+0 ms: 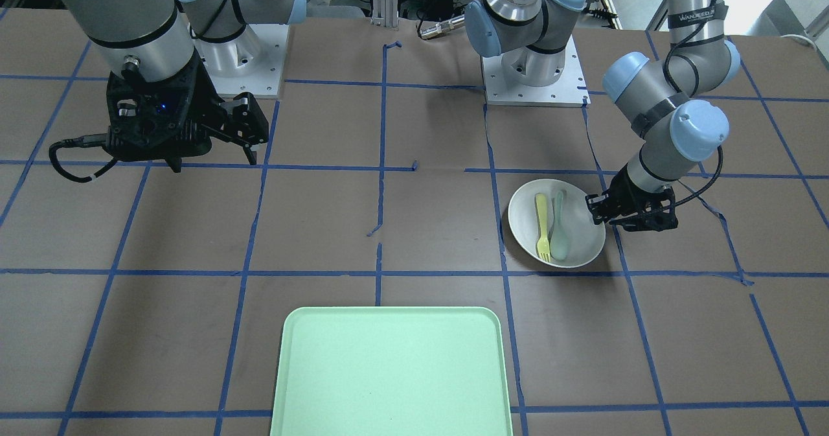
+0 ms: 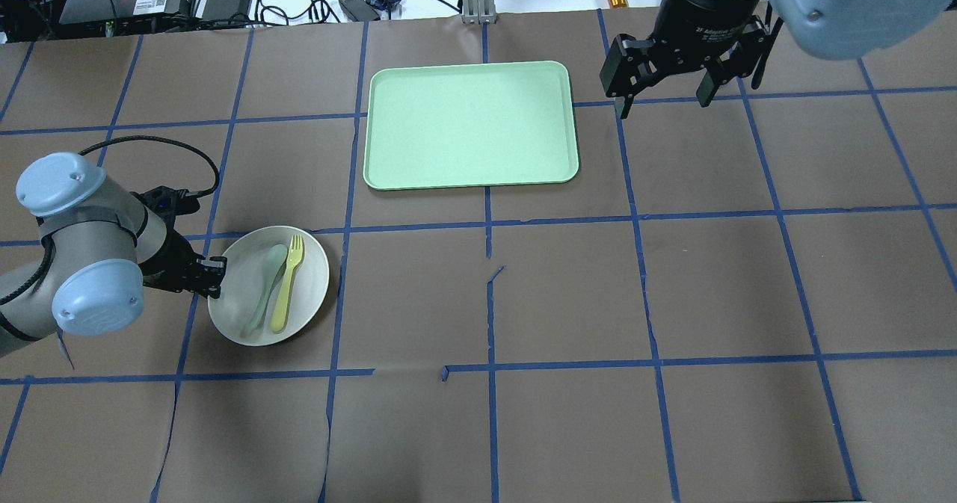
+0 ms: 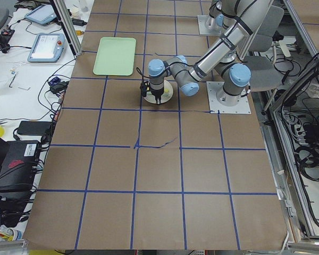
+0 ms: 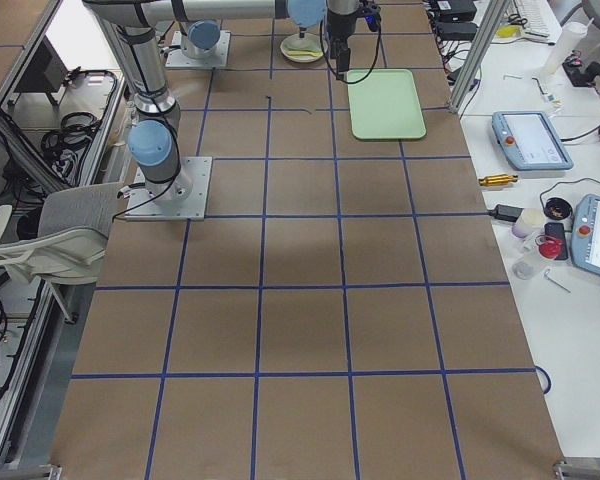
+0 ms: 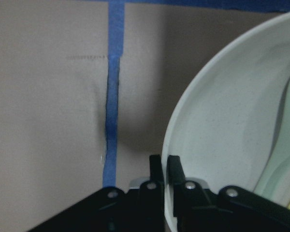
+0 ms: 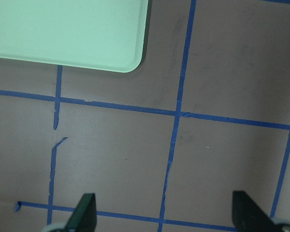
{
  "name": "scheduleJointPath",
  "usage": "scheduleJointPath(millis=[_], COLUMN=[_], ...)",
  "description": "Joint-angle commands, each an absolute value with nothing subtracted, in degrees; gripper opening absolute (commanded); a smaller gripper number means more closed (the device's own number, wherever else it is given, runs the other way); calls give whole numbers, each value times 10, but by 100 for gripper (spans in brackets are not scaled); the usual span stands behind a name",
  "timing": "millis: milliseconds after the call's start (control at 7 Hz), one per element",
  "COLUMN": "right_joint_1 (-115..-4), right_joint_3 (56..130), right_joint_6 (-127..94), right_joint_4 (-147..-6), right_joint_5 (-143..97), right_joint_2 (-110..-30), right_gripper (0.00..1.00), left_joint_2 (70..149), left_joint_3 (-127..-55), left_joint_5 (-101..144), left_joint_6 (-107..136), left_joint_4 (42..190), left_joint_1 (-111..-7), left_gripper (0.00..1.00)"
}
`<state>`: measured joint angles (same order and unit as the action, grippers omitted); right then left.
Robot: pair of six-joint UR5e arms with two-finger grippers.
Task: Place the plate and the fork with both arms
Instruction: 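Carry the plate with the left gripper onto the green tray and release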
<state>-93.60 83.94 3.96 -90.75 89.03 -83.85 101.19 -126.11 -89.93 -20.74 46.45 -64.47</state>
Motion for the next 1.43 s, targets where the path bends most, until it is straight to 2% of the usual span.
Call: scheduleJointPath(millis=[0,286,571,1000,1286], right_joint_1=[-936,-936,-936,-937,-938], right_joint_3=[839,839,839,841,842], right_joint_6=[40,40,40,39,40], right_joint_4=[-908,-908,-908,-908,-908], right_joint_5=[890,890,890,889,890], right_joint_2=[-838,-838,-838,-838,-838], right_gripper=[100,100,100,100,100], left_joint_2=[1015,1032,1081,1224,1293], left_joint_3=[-1212,-1110,-1056,-853,-763], left_joint_5=[-857,-743,-672,-715,-714], left_joint_6=[-228,-229,-172,28,118], left_joint_4=[521,645,638,642,638], left_joint_1=[-645,-647,-714,-850,-898], left_gripper=[0,0,0,0,0])
